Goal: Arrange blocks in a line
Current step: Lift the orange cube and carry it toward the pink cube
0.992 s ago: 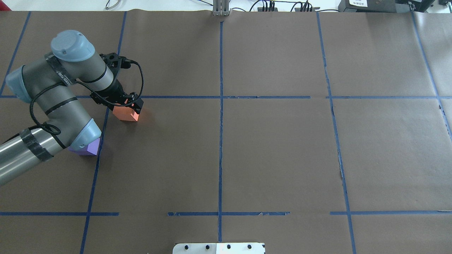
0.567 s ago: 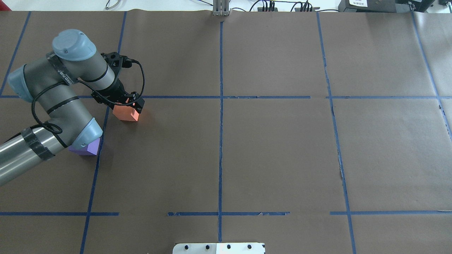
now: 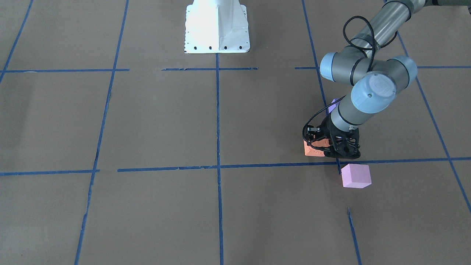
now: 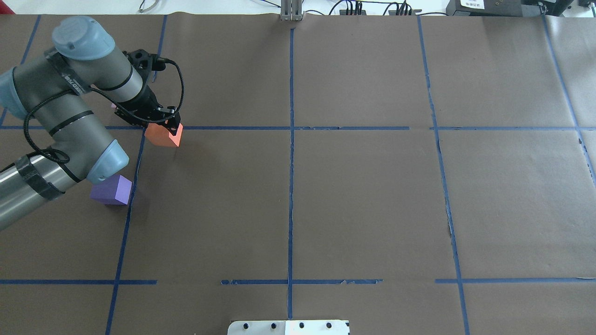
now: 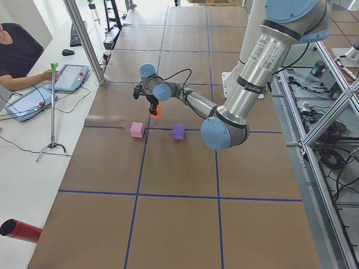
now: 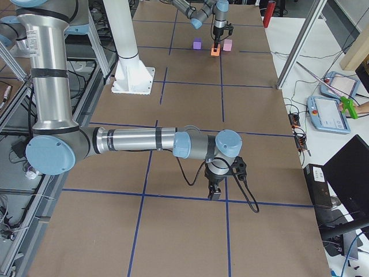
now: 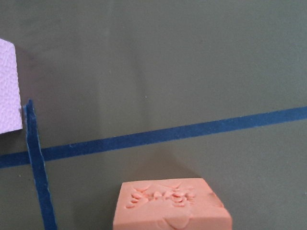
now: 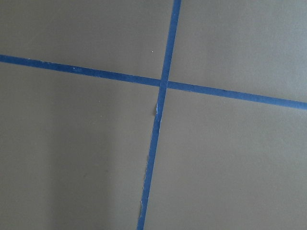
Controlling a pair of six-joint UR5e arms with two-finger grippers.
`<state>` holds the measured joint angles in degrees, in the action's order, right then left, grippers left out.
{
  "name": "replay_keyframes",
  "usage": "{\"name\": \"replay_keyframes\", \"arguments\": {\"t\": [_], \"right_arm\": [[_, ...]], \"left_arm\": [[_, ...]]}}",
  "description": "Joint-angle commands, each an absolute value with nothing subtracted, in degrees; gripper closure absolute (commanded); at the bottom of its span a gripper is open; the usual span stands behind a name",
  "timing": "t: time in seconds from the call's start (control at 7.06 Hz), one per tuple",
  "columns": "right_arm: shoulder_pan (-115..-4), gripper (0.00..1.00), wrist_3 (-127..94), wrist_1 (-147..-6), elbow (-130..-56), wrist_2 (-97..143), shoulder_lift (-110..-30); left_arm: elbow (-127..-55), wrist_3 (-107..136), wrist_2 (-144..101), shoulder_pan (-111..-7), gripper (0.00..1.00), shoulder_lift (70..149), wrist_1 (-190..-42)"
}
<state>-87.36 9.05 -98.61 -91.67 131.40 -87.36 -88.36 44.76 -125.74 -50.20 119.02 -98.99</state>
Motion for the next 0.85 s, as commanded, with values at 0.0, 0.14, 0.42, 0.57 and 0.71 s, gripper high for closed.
{"name": "replay_keyframes", "arguments": {"t": [0.0,0.14,0.42,0.57,0.71], "right_arm": [[-87.4,0.00,9.1,-98.6,-91.7,131.4,-87.4],[-87.4,0.00,9.1,-98.6,-91.7,131.4,-87.4],[-87.4,0.00,9.1,-98.6,-91.7,131.4,-87.4],[-87.4,0.00,9.1,-98.6,-91.7,131.4,-87.4],[-87.4,0.00,9.1,-98.6,-91.7,131.4,-87.4]], "left_arm": [[-99.4,38.7,-125.7,-53.5,1.00,119.1,-83.7],[-101.9,35.9,-125.6,-56.0,1.00,118.9,-79.8],[-101.9,31.1,-125.5,-57.4,1.00,117.9,-78.8],[-101.3,26.3,-125.5,-59.7,1.00,116.8,-78.8],[-101.0,23.1,-125.7,-60.1,1.00,114.6,-79.4]]}}
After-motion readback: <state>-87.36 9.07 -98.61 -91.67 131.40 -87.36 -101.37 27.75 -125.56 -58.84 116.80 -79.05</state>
